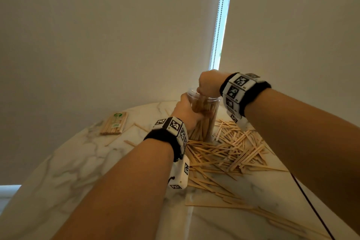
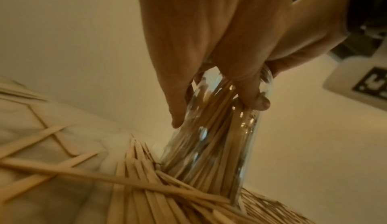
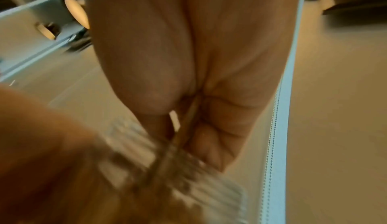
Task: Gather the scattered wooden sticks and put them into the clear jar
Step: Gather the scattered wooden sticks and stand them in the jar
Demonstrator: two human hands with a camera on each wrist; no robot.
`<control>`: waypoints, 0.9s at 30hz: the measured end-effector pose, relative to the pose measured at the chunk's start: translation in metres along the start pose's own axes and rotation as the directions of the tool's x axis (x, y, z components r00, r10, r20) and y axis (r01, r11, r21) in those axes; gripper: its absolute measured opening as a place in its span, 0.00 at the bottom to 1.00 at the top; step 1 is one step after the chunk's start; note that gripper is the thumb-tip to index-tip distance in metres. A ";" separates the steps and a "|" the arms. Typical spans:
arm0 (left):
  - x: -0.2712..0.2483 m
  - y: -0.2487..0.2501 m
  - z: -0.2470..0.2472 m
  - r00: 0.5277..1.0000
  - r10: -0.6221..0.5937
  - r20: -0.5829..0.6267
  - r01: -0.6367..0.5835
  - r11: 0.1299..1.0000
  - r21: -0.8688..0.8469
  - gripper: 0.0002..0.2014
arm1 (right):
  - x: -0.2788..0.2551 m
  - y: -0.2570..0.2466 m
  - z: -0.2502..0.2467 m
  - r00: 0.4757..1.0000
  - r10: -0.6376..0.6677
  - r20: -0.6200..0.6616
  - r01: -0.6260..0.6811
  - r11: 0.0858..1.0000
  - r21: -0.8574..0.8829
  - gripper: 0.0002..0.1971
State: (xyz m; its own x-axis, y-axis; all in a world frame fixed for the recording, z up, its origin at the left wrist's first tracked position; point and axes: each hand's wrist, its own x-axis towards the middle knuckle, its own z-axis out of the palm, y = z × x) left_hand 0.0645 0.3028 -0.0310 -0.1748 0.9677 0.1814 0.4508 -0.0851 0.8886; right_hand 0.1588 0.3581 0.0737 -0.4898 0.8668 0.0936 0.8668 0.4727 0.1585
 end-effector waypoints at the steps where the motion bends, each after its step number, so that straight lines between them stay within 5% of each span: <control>1: 0.001 -0.001 0.000 1.000 0.000 -0.004 0.000 1.000 0.004 0.45 | 0.002 -0.001 -0.002 1.000 -0.001 0.019 0.000 0.998 0.056 0.10; 4: 0.001 -0.002 0.000 1.000 -0.012 -0.002 0.012 1.000 0.029 0.46 | -0.002 -0.003 -0.006 0.999 -0.028 0.041 0.021 0.986 0.166 0.09; 10: -0.001 0.000 -0.001 1.000 -0.014 0.005 0.014 1.000 0.028 0.46 | -0.005 0.004 -0.003 0.996 0.006 0.094 -0.016 0.993 0.115 0.15; 16: 0.000 -0.001 0.001 1.000 -0.006 -0.008 0.006 1.000 0.015 0.44 | -0.014 0.022 -0.002 0.978 0.116 -0.173 -0.048 0.934 0.353 0.05; 20: 0.000 -0.002 0.002 1.000 -0.007 -0.012 0.007 1.000 0.020 0.45 | -0.015 0.013 0.001 0.999 -0.017 -0.029 0.023 0.979 0.205 0.14; 27: 0.000 -0.004 0.004 1.000 -0.005 -0.023 0.005 1.000 0.011 0.44 | -0.020 0.026 -0.020 0.997 -0.023 0.079 -0.012 0.907 0.420 0.08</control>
State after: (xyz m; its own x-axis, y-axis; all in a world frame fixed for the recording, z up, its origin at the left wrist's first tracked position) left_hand 0.0666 0.3040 -0.0363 -0.1975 0.9624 0.1867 0.4592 -0.0775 0.8849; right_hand 0.1890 0.3495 0.0952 -0.5009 0.8654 0.0119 0.8316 0.4850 -0.2704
